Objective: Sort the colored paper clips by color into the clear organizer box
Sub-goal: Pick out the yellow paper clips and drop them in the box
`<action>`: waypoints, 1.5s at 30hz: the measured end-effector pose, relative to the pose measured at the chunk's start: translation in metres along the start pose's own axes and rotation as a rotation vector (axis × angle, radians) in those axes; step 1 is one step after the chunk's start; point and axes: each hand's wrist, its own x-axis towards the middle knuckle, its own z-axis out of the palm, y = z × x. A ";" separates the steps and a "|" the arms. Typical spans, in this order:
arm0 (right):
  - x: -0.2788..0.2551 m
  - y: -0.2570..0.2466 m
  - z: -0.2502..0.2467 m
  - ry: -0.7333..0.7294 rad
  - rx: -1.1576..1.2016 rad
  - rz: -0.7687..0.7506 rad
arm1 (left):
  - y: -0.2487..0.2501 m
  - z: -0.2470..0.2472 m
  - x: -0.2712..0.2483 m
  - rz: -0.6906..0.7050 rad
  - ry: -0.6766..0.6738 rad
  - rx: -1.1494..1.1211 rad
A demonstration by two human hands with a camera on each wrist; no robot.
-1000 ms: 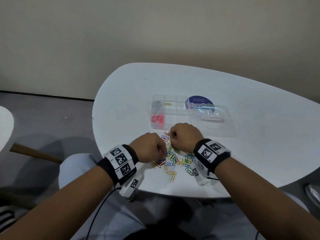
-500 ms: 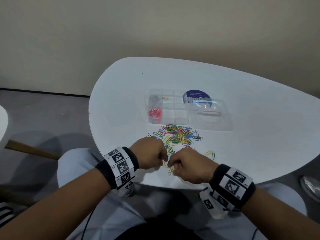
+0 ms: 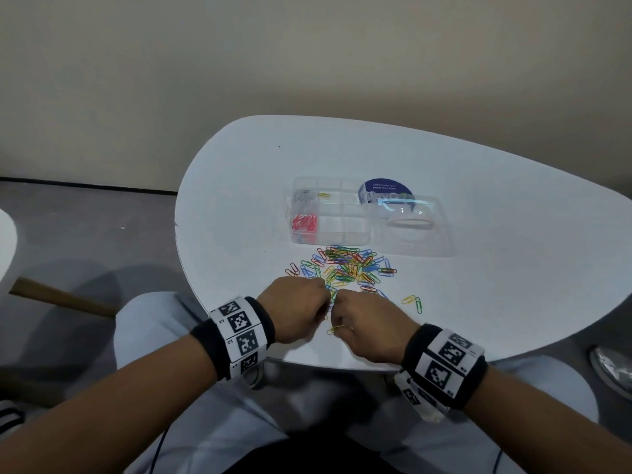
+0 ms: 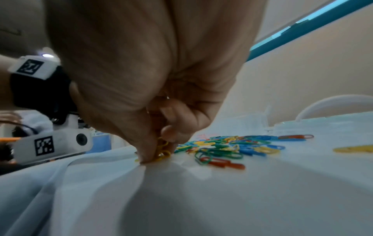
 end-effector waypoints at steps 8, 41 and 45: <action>-0.005 -0.005 -0.001 0.011 0.037 0.023 | 0.005 0.005 -0.004 -0.003 0.083 -0.026; -0.010 0.004 0.002 0.179 0.309 0.226 | 0.017 0.010 -0.006 -0.207 0.131 -0.539; -0.006 0.009 -0.020 0.333 0.579 0.277 | 0.015 -0.006 0.000 -0.551 0.206 -1.402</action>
